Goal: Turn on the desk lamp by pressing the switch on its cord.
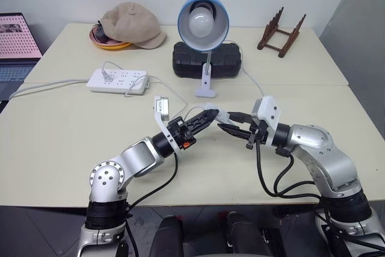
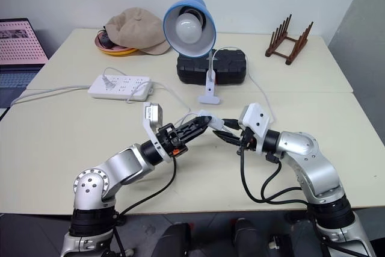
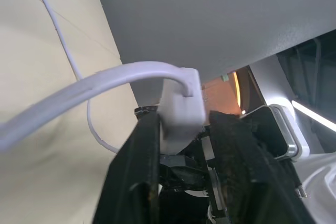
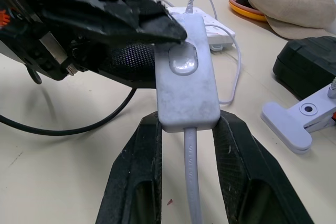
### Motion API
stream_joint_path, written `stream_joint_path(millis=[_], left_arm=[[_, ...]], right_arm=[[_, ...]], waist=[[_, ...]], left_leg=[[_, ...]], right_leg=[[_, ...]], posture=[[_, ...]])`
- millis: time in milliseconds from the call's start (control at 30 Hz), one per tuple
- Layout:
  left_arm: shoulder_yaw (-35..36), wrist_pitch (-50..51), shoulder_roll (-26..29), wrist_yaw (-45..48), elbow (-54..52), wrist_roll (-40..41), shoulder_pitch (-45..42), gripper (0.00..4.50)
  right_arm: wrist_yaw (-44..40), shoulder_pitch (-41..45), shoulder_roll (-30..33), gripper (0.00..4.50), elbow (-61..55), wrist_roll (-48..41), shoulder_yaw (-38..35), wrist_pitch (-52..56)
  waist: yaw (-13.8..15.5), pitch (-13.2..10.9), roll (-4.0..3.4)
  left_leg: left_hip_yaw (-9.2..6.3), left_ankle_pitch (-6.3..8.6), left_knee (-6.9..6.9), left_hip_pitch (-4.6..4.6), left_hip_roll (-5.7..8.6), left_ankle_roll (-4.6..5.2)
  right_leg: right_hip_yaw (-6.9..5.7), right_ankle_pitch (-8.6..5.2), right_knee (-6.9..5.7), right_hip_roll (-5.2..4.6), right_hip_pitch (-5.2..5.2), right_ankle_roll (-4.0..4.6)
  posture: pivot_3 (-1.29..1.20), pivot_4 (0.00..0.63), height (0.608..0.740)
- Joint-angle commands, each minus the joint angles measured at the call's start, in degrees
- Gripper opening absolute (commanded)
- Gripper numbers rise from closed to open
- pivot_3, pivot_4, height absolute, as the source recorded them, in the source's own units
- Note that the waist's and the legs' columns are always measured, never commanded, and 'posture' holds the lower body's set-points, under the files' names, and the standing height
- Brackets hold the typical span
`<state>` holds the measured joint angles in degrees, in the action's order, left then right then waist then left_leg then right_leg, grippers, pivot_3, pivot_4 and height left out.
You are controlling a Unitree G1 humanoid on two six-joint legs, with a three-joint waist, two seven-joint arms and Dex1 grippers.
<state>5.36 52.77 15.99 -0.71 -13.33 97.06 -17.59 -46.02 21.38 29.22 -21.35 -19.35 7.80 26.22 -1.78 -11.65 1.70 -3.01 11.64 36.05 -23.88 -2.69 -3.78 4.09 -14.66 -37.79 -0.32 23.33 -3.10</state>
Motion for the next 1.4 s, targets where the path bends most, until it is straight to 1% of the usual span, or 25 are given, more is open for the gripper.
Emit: stream_joint_path(millis=[33,300,433,500,600,667,700,800,900,967,1033,1067,1133,1200,1400], left_arm=[[-0.03,-0.61,-0.58,0.82,-1.99,2.47,-0.97,0.51],[-0.08,-1.16,-0.78,-0.03,-2.71,3.43,-0.62,0.50],[-0.23,-1.87,-0.06,0.66,-3.84,-1.55,-0.72,0.50],[0.60,-2.07,0.29,2.30,-3.93,-1.52,-0.60,1.20],[1.67,-1.13,1.93,3.11,-4.15,1.05,-0.35,1.80],[1.79,-0.90,2.98,2.83,-4.40,1.17,-0.36,2.10],[2.05,-0.83,3.73,2.45,-4.51,1.37,-0.34,2.34],[3.77,1.19,9.44,4.06,-6.29,-0.12,0.96,2.93],[4.91,2.99,16.51,8.58,-8.71,-4.19,1.82,3.59],[4.88,3.60,22.11,13.06,-11.08,-9.67,2.06,3.97],[4.87,2.48,28.01,17.47,-13.40,-16.94,1.74,4.38],[4.57,1.45,30.70,19.73,-14.50,-20.75,1.62,4.45],[4.08,-0.83,36.38,24.77,-16.77,-28.35,1.51,4.45],[3.74,-3.03,40.30,29.39,-17.61,-34.06,2.02,4.45],[3.83,-7.26,45.29,39.25,-15.08,-43.81,2.84,4.45]], right_arm=[[0.19,-0.06,0.25,1.01,-1.49,-0.59,-0.71,-0.18],[0.40,-0.18,0.07,1.01,-1.45,-0.49,-0.59,-0.36],[0.63,0.20,-0.19,1.01,-0.93,-0.25,-0.47,-0.71],[0.92,0.83,-0.64,1.01,-0.15,-0.29,-0.61,-0.76],[1.02,1.83,-1.30,1.01,1.23,-0.43,-0.76,-0.86],[0.96,2.47,-1.70,1.01,2.25,-0.48,-0.74,-1.01],[0.97,3.12,-2.07,1.01,3.17,-0.51,-0.68,-1.03],[1.90,6.61,-4.68,1.01,8.37,-0.39,-0.26,-0.38],[1.54,9.32,-5.61,1.01,14.31,2.41,1.73,-1.39],[1.56,11.26,-5.74,1.01,19.24,5.20,3.73,-2.10],[2.44,14.14,-6.65,1.01,26.90,8.89,5.99,-3.61],[1.99,15.28,-7.12,1.01,29.84,9.80,6.76,-4.51],[-0.15,17.47,-7.73,1.01,35.34,11.54,8.50,-6.86],[-2.24,18.89,-7.84,1.01,39.30,13.01,9.84,-9.21],[-7.34,20.46,-7.28,1.01,45.52,16.03,12.15,-13.19]], waist=[[0.01,0.00,0.00],[0.01,0.00,0.00],[0.01,0.00,0.00],[0.01,0.00,0.00],[-0.07,0.00,0.00],[-0.03,0.00,0.00],[-0.03,0.00,0.00],[-0.22,0.00,0.00],[-0.35,-0.02,-0.01],[-0.40,-0.02,0.00],[-0.40,-0.03,0.02],[-0.39,-0.04,0.01],[-0.34,-0.08,0.01],[-0.27,-0.08,-0.01],[-0.32,-0.10,-0.01]], left_leg=[[-0.01,0.00,0.00,0.00,0.00,0.00],[0.00,0.00,0.00,0.00,0.00,0.00],[-0.01,0.00,0.00,0.00,0.00,0.00],[0.00,0.00,0.00,0.00,0.00,0.00],[0.00,0.00,0.00,0.00,0.00,0.00],[0.00,0.00,0.00,0.00,-0.01,0.00],[-0.01,0.00,-0.01,0.00,-0.01,0.00],[0.02,0.00,0.00,0.00,-0.01,0.00],[0.01,0.00,-0.03,0.02,-0.03,0.00],[0.02,0.00,-0.06,0.01,-0.04,0.00],[0.05,0.00,-0.10,0.00,-0.04,0.00],[0.06,0.00,-0.10,-0.01,-0.04,0.00],[0.13,0.00,-0.11,-0.04,-0.01,-0.01],[0.15,0.00,-0.15,-0.10,-0.01,-0.01],[0.20,0.04,-0.33,-0.14,-0.04,-0.05]], right_leg=[[-0.01,0.00,0.00,0.00,0.00,0.00],[0.00,0.00,0.00,0.00,0.00,0.00],[-0.01,0.00,0.00,0.00,0.00,-0.01],[0.00,0.00,0.00,0.00,0.00,0.00],[0.00,0.00,0.00,0.00,0.00,0.00],[-0.01,0.00,0.00,0.00,0.00,0.00],[-0.01,0.00,0.00,0.00,0.00,0.00],[0.01,-0.01,0.01,0.00,0.00,0.01],[0.00,0.00,-0.05,0.02,0.04,0.01],[0.00,-0.11,-0.04,0.03,0.09,0.20],[0.01,-0.14,-0.02,0.02,0.12,0.26],[0.01,-0.14,0.00,0.02,0.13,0.26],[0.04,-0.15,0.02,-0.02,0.17,0.27],[0.04,-0.15,0.09,-0.02,0.22,0.27],[0.02,-0.11,0.13,-0.06,0.32,0.18]], posture=[[0.00,0.150,0.740],[0.00,0.150,0.740],[0.00,0.150,0.740],[0.00,0.150,0.740],[0.00,0.150,0.740],[0.00,0.150,0.740],[0.00,0.150,0.740],[0.00,0.150,0.740],[0.00,0.150,0.740],[0.00,0.150,0.740],[0.00,0.150,0.740],[0.00,0.150,0.740],[0.00,0.150,0.740],[0.00,0.150,0.740],[0.00,0.150,0.740]])
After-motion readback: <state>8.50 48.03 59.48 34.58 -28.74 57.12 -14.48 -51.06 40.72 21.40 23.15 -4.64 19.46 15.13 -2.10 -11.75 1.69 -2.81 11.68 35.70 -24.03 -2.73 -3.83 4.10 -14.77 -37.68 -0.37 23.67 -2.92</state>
